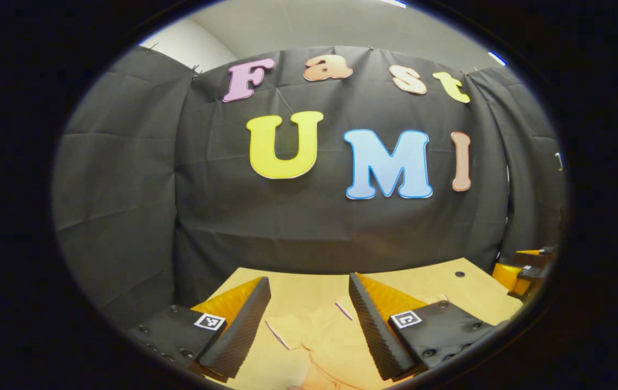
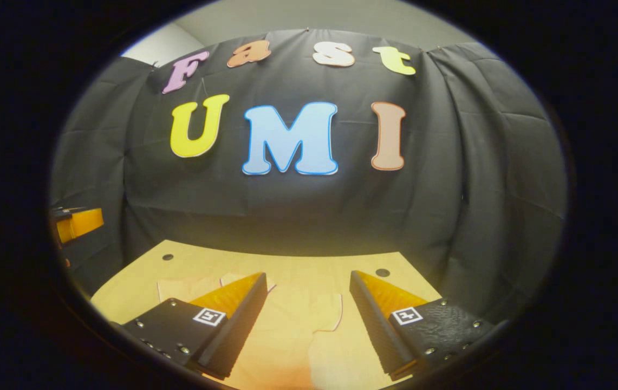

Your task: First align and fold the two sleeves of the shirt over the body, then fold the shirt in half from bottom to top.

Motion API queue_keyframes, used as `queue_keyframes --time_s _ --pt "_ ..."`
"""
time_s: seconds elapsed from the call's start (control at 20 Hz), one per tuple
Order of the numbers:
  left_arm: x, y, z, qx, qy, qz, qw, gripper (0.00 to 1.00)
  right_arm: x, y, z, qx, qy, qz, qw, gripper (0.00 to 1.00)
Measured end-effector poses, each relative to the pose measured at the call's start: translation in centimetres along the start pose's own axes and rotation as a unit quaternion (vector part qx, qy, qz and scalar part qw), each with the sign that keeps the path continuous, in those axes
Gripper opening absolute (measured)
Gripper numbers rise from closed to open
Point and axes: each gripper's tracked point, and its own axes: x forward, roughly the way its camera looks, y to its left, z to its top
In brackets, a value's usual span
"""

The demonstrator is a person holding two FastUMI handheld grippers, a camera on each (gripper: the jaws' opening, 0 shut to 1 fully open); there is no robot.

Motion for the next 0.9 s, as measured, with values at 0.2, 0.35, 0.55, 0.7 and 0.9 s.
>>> queue_keyframes --time_s 0.2,0.35,0.55,0.7,0.9 --pt "0.3 0.4 -0.3 0.002 0.006 0.005 1.0 0.94 3.4 -0.4 -3.0 -0.014 0.046 0.008 0.999 0.96" --pt "0.5 0.9 -0.7 0.001 0.014 0.012 1.0 0.94 6.4 -0.8 -6.1 -0.009 0.091 0.013 0.996 0.96" --pt "0.7 1.8 -1.1 0.003 0.022 0.026 0.999 0.94 10.3 -1.6 -10.7 0.012 0.159 0.014 0.987 0.96" --pt "0.9 2.7 -1.6 0.003 0.029 0.039 0.999 0.94 12.8 -2.4 -14.1 0.025 0.199 0.008 0.98 0.96" --pt "1.1 4.0 -2.1 0.004 0.04 0.058 0.997 0.94 15.5 -3.6 -18.1 0.031 0.245 -0.004 0.969 0.95"
